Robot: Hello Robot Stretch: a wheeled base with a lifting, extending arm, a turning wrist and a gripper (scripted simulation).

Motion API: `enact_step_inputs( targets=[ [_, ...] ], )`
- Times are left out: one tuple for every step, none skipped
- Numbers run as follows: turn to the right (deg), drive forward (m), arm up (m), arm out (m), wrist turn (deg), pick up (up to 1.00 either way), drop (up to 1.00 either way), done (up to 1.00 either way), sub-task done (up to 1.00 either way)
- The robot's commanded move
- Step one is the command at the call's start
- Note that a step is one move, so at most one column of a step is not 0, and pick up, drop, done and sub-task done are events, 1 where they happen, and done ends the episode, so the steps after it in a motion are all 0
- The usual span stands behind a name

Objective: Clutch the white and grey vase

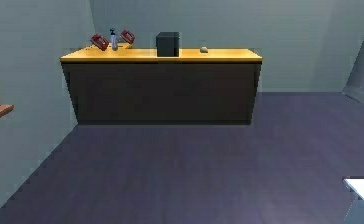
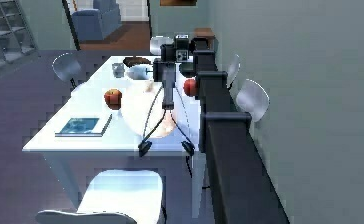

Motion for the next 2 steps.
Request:
enact_step_inputs(
  targets=[
    [0.0,0.00,0.00,0.00,45.0,0.00,0.00,0.00,0.00],
    [0.0,0.00,0.00,0.00,45.0,0.00,0.00,0.00,0.00]
  ],
)
